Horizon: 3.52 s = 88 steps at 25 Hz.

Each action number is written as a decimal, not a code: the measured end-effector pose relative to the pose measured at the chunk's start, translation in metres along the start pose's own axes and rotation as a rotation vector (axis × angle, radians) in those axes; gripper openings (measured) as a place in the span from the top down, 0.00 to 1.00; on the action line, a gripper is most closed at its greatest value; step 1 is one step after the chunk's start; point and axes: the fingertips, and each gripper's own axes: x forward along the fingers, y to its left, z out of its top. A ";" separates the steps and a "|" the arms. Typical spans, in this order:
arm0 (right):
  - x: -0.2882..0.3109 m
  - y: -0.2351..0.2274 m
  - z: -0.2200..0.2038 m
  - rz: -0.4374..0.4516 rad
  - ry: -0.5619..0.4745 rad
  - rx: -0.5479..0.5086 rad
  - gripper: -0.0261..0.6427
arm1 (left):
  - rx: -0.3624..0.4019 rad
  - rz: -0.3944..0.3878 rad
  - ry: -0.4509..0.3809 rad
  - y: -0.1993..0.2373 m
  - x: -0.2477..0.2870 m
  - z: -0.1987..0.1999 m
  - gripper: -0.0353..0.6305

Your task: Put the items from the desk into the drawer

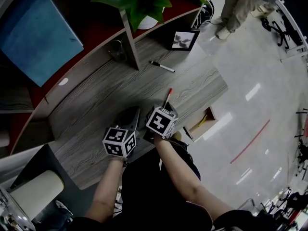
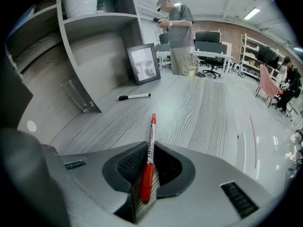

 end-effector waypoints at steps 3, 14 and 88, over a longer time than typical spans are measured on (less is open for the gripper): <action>0.000 0.001 0.000 0.019 -0.003 -0.029 0.91 | 0.000 0.001 0.000 -0.002 0.000 -0.001 0.95; -0.005 -0.004 0.005 0.108 -0.010 -0.080 0.91 | -0.001 0.015 0.000 -0.020 0.005 -0.003 0.95; 0.029 -0.181 -0.047 0.531 0.058 -0.580 0.91 | 0.019 -0.069 0.136 -0.212 0.100 -0.152 0.95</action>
